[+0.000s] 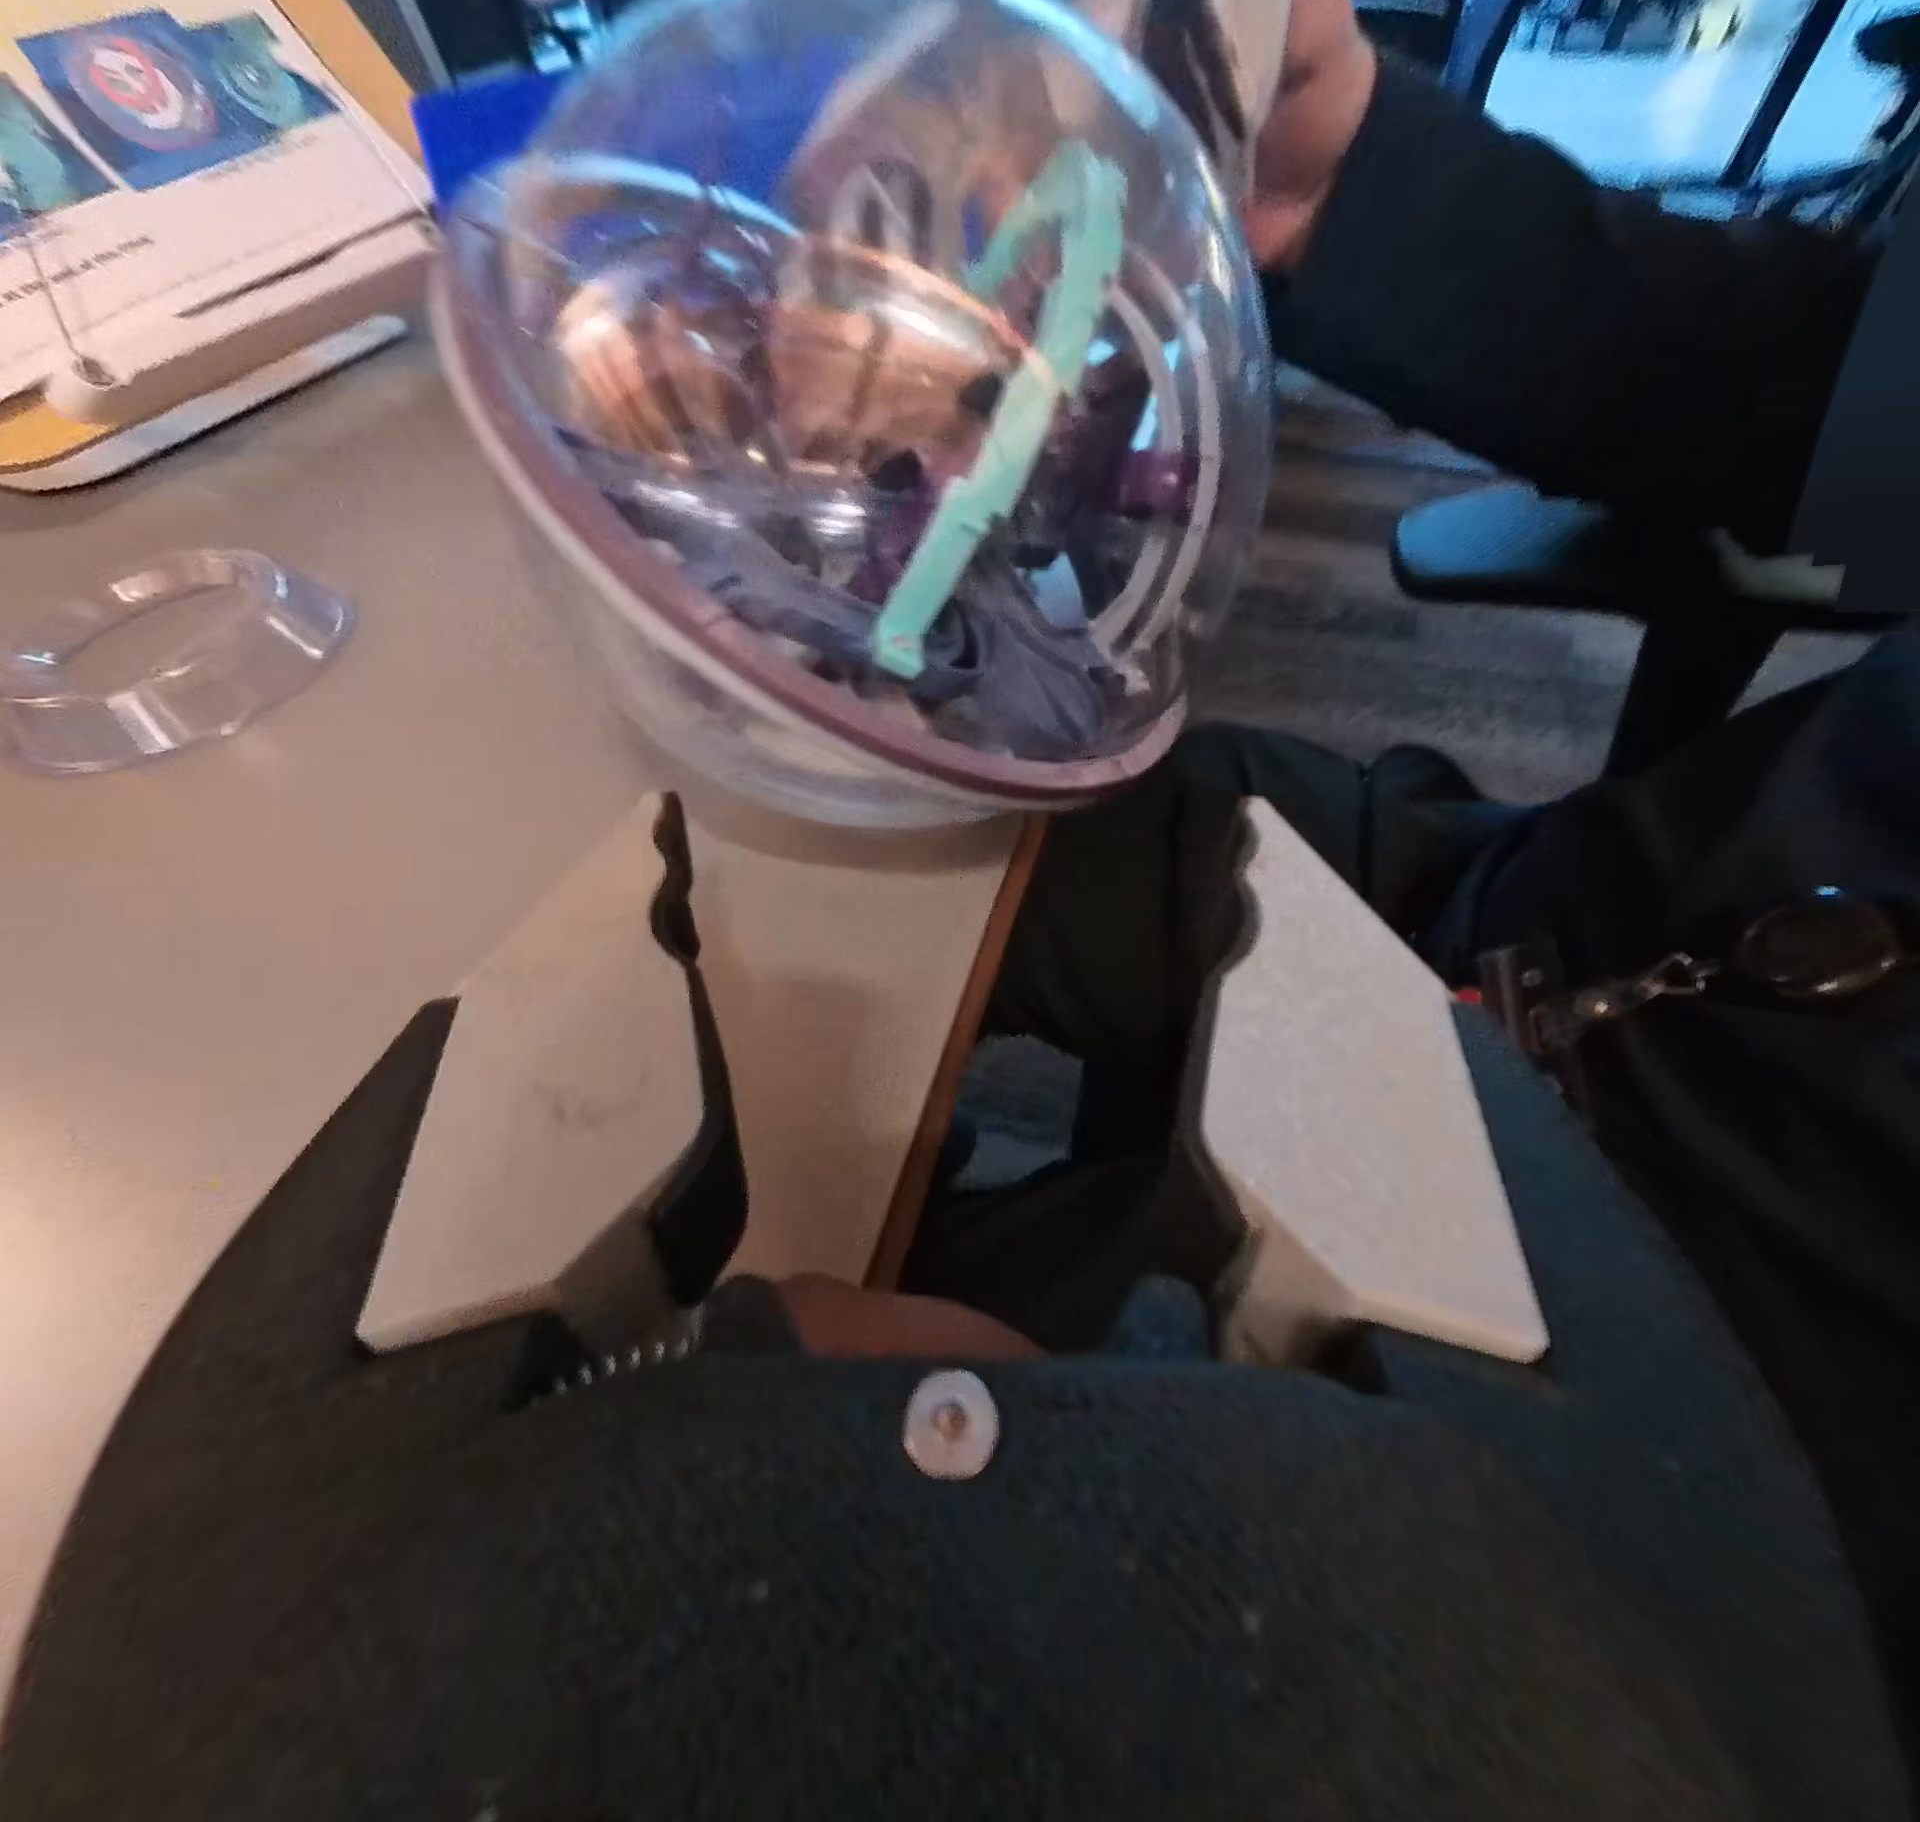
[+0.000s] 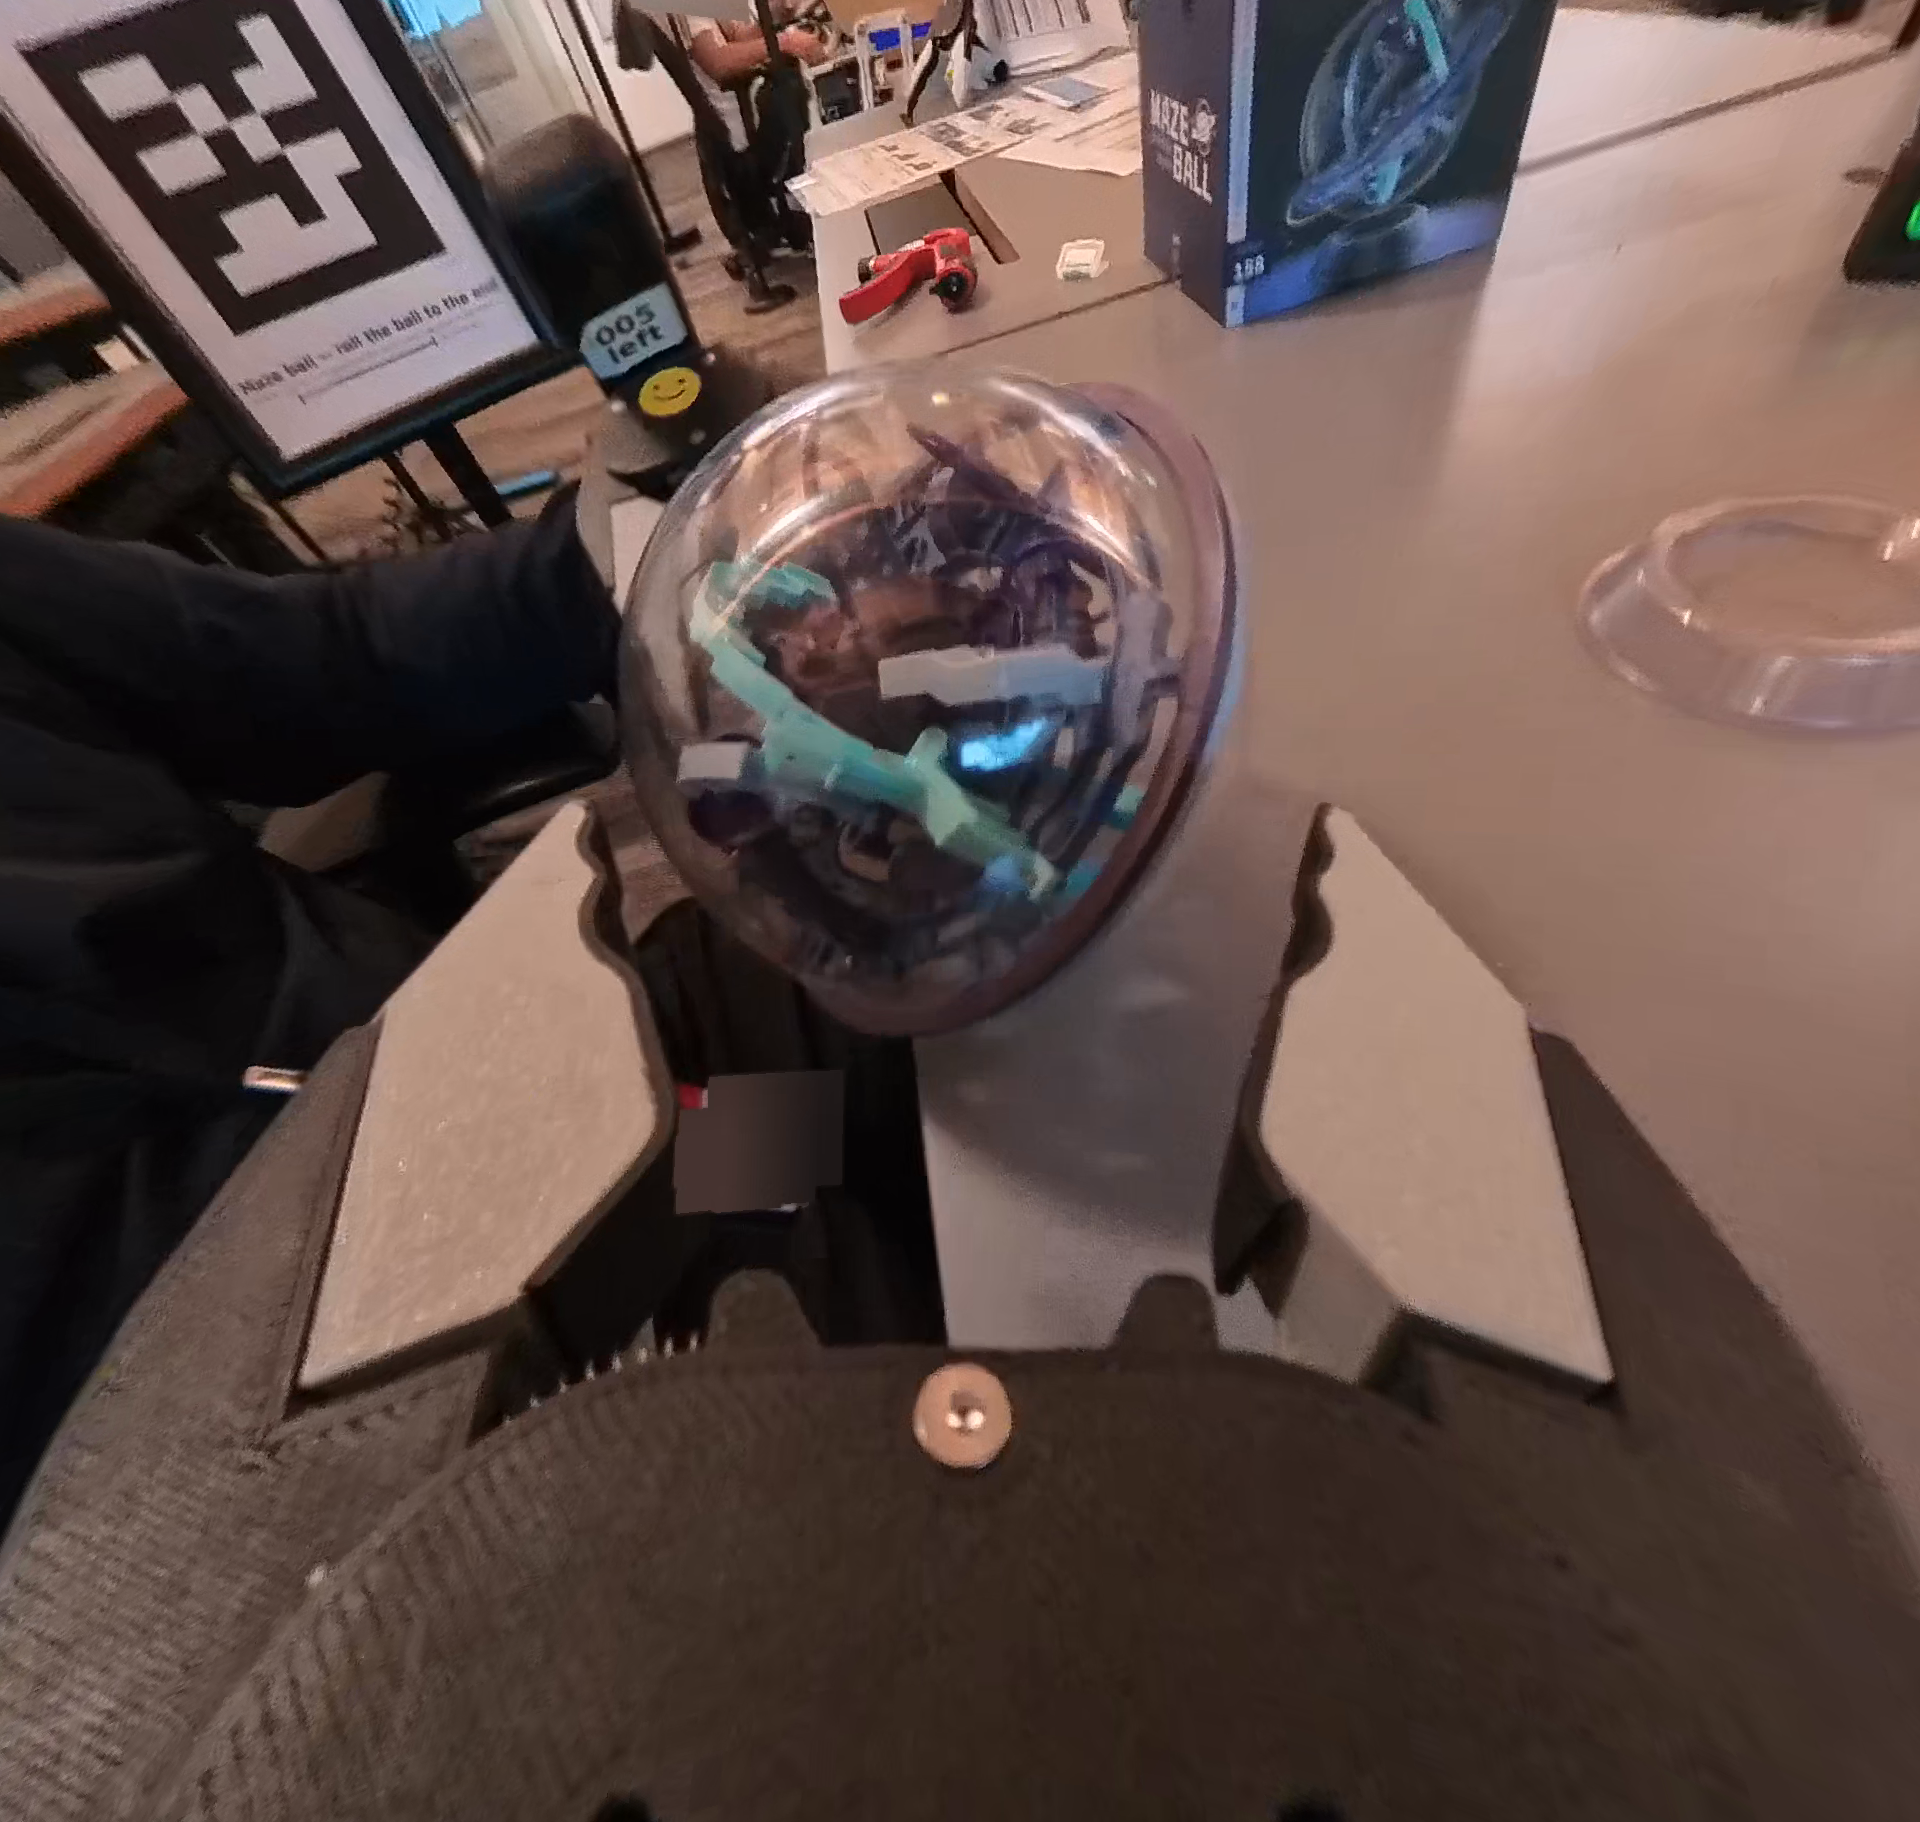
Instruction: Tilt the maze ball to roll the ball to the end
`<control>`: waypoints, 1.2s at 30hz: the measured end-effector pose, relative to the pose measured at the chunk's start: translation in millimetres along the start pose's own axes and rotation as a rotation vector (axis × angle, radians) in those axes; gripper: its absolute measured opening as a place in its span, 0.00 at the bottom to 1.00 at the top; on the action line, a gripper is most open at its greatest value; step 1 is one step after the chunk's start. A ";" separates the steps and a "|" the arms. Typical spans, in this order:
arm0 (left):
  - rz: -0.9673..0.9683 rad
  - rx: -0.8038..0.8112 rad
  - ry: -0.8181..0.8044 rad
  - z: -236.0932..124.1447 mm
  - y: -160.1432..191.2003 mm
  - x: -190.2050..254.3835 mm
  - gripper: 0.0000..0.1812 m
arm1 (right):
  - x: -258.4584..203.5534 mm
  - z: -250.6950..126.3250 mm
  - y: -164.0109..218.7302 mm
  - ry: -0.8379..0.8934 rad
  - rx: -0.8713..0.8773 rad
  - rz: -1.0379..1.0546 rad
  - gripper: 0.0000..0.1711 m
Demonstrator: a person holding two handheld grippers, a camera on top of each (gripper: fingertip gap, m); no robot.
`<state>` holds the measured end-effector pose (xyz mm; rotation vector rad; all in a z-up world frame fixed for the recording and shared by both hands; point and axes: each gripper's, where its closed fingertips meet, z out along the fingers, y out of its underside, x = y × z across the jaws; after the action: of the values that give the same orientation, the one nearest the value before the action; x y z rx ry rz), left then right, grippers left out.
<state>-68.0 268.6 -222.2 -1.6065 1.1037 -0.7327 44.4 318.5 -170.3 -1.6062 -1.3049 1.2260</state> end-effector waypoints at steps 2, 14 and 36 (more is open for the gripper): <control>-0.041 0.041 -0.009 -7.9 -11.4 -12.8 0.56 | 1.2 -9.2 12.6 -0.041 -0.022 0.094 0.73; -0.301 -0.034 0.170 30.2 -33.3 -29.5 0.55 | 9.8 23.6 45.6 -0.030 -0.107 0.155 0.72; 0.231 -0.134 -0.051 47.4 -20.8 -7.1 0.62 | -22.2 14.3 10.2 0.132 -0.087 -0.343 0.78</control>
<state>-23.5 295.2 -216.5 -1.5662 1.2982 -0.4717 32.9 294.1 -178.9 -1.4213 -1.4906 0.8521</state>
